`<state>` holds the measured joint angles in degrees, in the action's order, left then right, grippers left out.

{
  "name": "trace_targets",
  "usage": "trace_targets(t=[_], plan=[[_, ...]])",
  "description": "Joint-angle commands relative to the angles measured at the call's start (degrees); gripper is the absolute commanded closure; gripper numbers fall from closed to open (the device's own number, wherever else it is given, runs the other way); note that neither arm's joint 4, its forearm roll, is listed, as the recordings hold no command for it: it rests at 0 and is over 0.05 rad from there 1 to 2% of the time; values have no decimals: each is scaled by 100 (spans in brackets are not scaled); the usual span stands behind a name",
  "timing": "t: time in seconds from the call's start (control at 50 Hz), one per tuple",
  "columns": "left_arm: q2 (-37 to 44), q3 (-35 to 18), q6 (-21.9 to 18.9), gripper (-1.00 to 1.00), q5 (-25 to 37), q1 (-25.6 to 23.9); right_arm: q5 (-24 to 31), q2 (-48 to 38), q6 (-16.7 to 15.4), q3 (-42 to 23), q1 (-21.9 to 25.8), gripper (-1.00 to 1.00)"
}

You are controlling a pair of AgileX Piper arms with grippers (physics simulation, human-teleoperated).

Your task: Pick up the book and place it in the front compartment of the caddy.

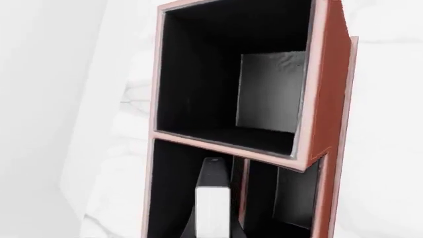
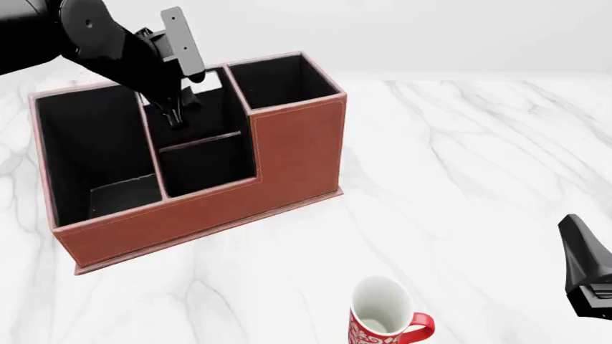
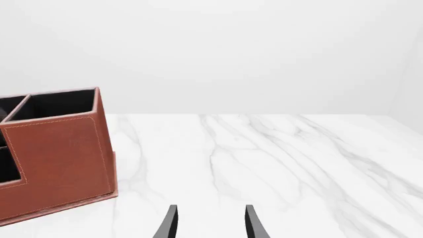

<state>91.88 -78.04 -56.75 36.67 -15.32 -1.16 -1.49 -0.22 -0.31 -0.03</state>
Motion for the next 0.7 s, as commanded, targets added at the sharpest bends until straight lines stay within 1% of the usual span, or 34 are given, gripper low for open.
trace_targets(t=[0.02, 0.12, 0.26, 0.34, 0.36, 0.4, 0.54, 0.58, 0.7], plan=[[313, -236, 42, 100, 3, 222, 26, 29, 6, 4, 0, -100], [443, -336, 113, 100, 29, 287, 26, 29, 6, 4, 2, -100], [539, -360, 78, 100, 5, 355, 26, 29, 5, 4, 1, -100], [542, -463, 85, 100, 15, 373, 26, 29, 5, 4, 0, -100], [562, -457, 72, -100, 7, 386, 26, 29, 5, 4, 1, -100], [552, -490, 121, -100, 21, 368, 26, 29, 5, 4, 1, -100], [545, -463, 93, -100, 7, 384, 27, 30, 5, 4, 1, -100], [530, -524, 167, -100, 52, 331, 26, 29, 5, 4, 1, -100], [529, -515, 101, -100, 39, 362, 27, 30, 6, 4, 1, -100]])
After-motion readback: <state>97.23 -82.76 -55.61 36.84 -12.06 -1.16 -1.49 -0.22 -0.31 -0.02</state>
